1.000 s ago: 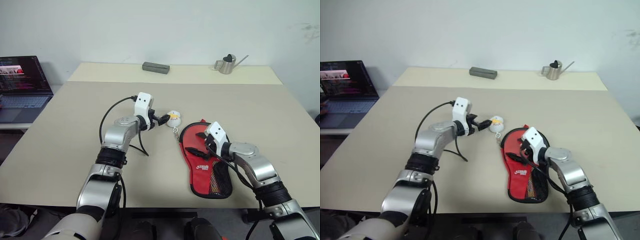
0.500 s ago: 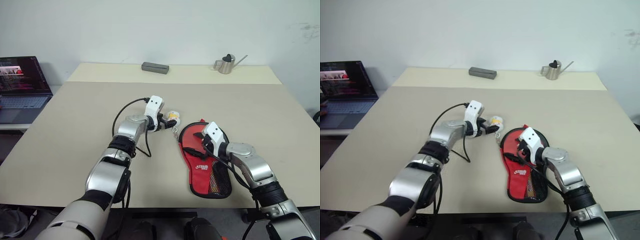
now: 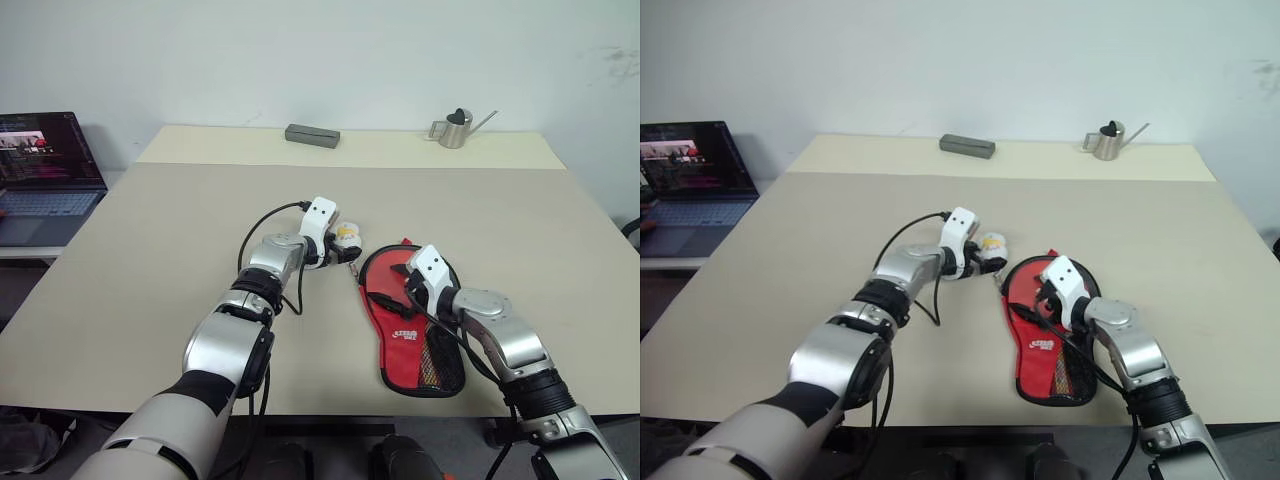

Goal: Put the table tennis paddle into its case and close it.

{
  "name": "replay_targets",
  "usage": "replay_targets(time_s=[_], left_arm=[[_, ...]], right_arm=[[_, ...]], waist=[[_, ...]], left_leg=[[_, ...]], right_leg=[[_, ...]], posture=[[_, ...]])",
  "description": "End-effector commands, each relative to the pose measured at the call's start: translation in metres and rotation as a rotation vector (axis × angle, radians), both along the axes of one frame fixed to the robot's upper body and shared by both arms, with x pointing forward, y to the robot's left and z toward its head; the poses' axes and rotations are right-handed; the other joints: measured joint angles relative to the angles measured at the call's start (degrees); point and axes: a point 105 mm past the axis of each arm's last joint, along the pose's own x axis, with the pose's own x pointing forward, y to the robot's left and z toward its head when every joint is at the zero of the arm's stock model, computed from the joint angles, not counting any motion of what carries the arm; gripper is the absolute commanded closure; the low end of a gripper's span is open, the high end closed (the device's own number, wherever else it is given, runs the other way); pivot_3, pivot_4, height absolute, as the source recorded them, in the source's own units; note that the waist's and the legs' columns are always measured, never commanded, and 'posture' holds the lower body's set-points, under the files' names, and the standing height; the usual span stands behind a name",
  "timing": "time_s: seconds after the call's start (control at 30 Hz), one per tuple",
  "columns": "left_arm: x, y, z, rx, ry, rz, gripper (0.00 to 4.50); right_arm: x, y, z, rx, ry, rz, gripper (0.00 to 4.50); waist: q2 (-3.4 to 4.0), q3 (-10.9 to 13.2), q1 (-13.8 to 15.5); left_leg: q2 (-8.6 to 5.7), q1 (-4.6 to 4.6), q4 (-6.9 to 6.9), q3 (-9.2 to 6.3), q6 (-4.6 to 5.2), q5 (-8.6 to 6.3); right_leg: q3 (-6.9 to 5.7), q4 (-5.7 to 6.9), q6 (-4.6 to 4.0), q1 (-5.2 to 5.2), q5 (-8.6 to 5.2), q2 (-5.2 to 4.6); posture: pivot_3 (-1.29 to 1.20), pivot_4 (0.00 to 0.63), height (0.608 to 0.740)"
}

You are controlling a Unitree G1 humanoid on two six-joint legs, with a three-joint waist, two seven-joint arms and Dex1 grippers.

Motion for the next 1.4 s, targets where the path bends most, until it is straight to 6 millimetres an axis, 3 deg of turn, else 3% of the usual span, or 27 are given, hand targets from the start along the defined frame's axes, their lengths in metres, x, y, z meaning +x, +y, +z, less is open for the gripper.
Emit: replay_targets(time_s=[0.03,0.37,0.4,0.5,0.77,0.83,1.4], left_arm=[[0.004,-0.008,0.018,-0.013,-0.056,-0.024,0.03],[0.006,-0.015,0.020,-0.065,-0.049,0.004,0.03],[0.006,-0.017,0.019,-0.072,-0.043,0.011,0.19],[0.004,-0.021,0.014,-0.087,-0.025,0.023,0.89],[0.004,-0.026,0.008,-0.142,0.013,0.079,3.82],[0.004,-0.027,0.007,-0.136,0.011,0.078,4.29],[0.010,-0.035,0.028,0.062,-0.178,-0.011,4.37]], right_arm=[[-0.003,-0.017,-0.027,-0.053,0.087,-0.063,0.00],[-0.007,-0.015,-0.030,-0.048,0.101,-0.062,0.00],[-0.007,-0.015,-0.030,-0.049,0.102,-0.061,0.00],[-0.008,-0.014,-0.031,-0.050,0.102,-0.063,0.00],[-0.010,-0.013,-0.032,-0.052,0.105,-0.069,0.00],[-0.010,-0.015,-0.033,-0.060,0.106,-0.075,0.00],[-0.013,-0.020,-0.044,-0.111,0.152,-0.094,0.00]], waist=[[0.00,0.00,0.00],[-0.02,-0.01,0.05],[-0.02,-0.01,0.07],[-0.03,-0.02,0.10],[-0.03,-0.02,0.12],[-0.04,-0.03,0.16],[-0.05,-0.04,0.17]], left_leg=[[0.00,0.00,0.00,0.00,0.00,0.00],[-0.01,0.00,0.00,-0.01,0.00,0.00],[-0.01,0.00,0.00,-0.01,0.00,0.00],[-0.01,0.00,0.00,0.00,0.00,0.00],[-0.01,0.01,0.00,-0.01,0.00,0.00],[-0.02,0.02,0.00,-0.02,0.00,0.00],[-0.04,0.06,0.01,-0.01,0.00,0.00]], right_leg=[[0.00,0.00,0.00,0.00,0.00,0.00],[-0.01,-0.01,0.02,0.02,0.00,0.00],[-0.01,-0.01,0.02,0.02,0.00,0.00],[-0.01,-0.01,0.02,0.02,0.00,-0.01],[-0.02,-0.01,0.03,0.02,0.00,-0.01],[-0.03,-0.01,0.03,0.04,0.00,-0.01],[-0.03,-0.01,0.06,0.08,0.02,-0.02]], posture=[[0.00,0.150,0.740],[0.00,0.150,0.740],[0.00,0.150,0.740],[0.00,0.150,0.740],[0.00,0.150,0.740],[0.00,0.150,0.740],[0.00,0.150,0.740]])
